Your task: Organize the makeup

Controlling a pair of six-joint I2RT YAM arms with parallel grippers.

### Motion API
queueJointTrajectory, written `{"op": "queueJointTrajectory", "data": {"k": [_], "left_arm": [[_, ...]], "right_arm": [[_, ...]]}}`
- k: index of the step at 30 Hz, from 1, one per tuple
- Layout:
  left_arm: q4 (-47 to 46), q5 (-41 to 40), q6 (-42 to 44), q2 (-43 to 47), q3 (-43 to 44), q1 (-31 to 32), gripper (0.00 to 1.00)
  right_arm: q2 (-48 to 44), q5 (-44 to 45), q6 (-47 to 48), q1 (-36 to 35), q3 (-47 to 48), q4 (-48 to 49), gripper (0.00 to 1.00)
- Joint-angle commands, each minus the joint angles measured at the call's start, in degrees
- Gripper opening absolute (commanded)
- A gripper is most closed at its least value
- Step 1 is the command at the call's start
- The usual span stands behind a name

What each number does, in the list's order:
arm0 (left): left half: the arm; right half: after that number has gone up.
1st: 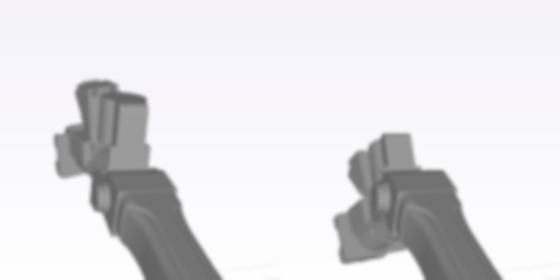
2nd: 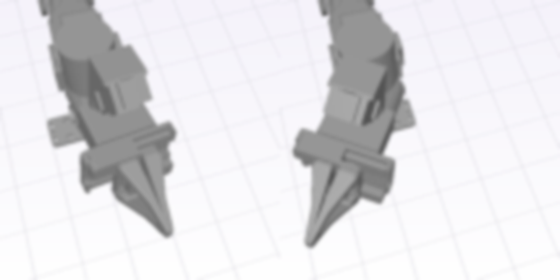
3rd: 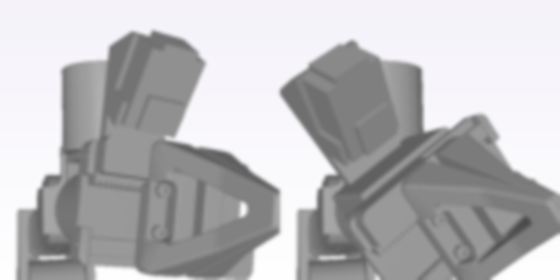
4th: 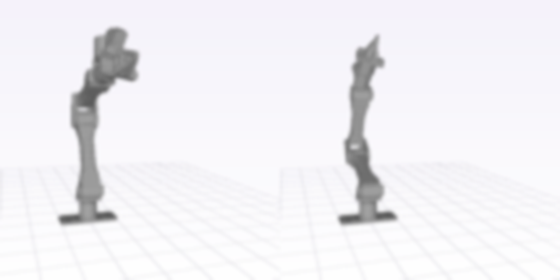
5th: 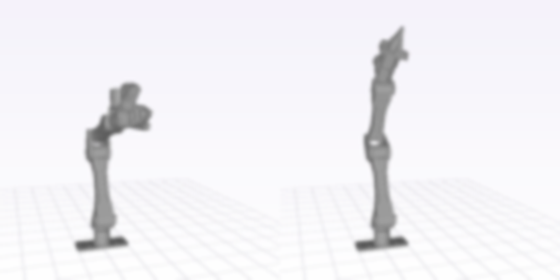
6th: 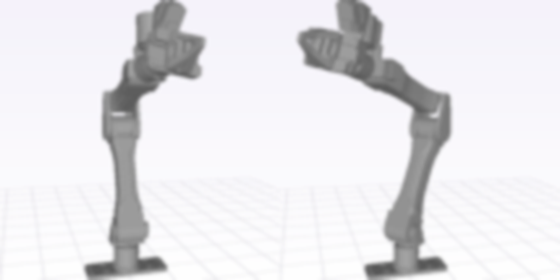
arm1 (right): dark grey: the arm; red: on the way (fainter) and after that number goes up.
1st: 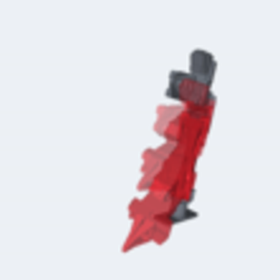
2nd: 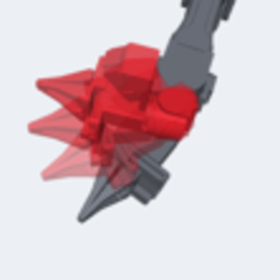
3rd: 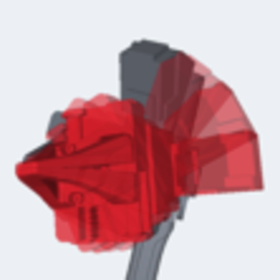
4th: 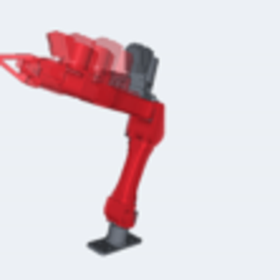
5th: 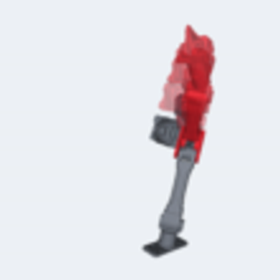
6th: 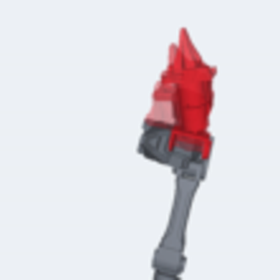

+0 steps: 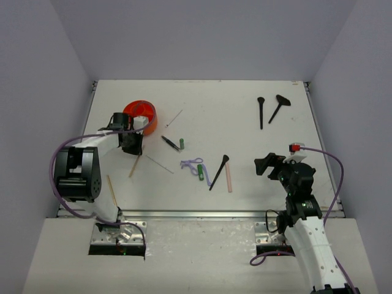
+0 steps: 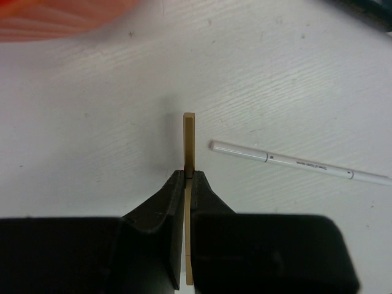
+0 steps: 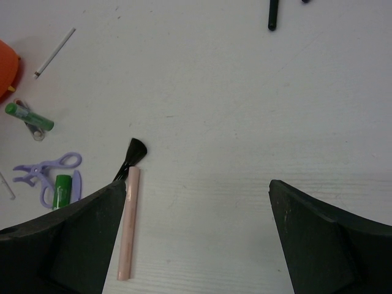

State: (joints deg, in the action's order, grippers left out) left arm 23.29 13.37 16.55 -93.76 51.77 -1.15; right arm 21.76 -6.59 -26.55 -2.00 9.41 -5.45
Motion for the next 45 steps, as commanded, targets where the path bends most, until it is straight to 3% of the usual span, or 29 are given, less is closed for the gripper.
{"op": "queueJointTrajectory", "data": {"k": [1,13,19,22,31,36,45], "left_arm": [[-0.4,4.1,3.1,9.1,2.3,0.6,0.0],[3.8,11.9,1.9,28.1,7.6,0.6,0.0],[-17.8,9.5,-6.7,33.9,7.0,0.6,0.0],[-36.9,6.9,-7.8,34.8,1.4,0.5,0.0],[-67.8,4.1,-9.0,24.1,-6.1,-0.8,0.0],[-76.2,10.5,-19.6,17.0,-5.7,-6.3,0.0],[-84.0,11.5,-17.2,11.9,-12.2,-8.4,0.0]], "right_arm": [[-0.4,0.7,1.1,0.1,0.3,1.3,0.99],[0.0,-3.6,1.4,0.1,2.1,2.6,0.99],[0.0,-4.3,1.3,0.1,0.7,5.5,0.99],[1.6,-5.5,1.4,0.1,0.7,8.9,0.99],[3.7,-5.1,0.9,0.1,2.9,10.0,0.99],[2.6,-3.6,1.1,0.1,2.7,9.9,0.99],[3.2,-2.6,2.6,0.1,2.7,9.8,0.99]]}}
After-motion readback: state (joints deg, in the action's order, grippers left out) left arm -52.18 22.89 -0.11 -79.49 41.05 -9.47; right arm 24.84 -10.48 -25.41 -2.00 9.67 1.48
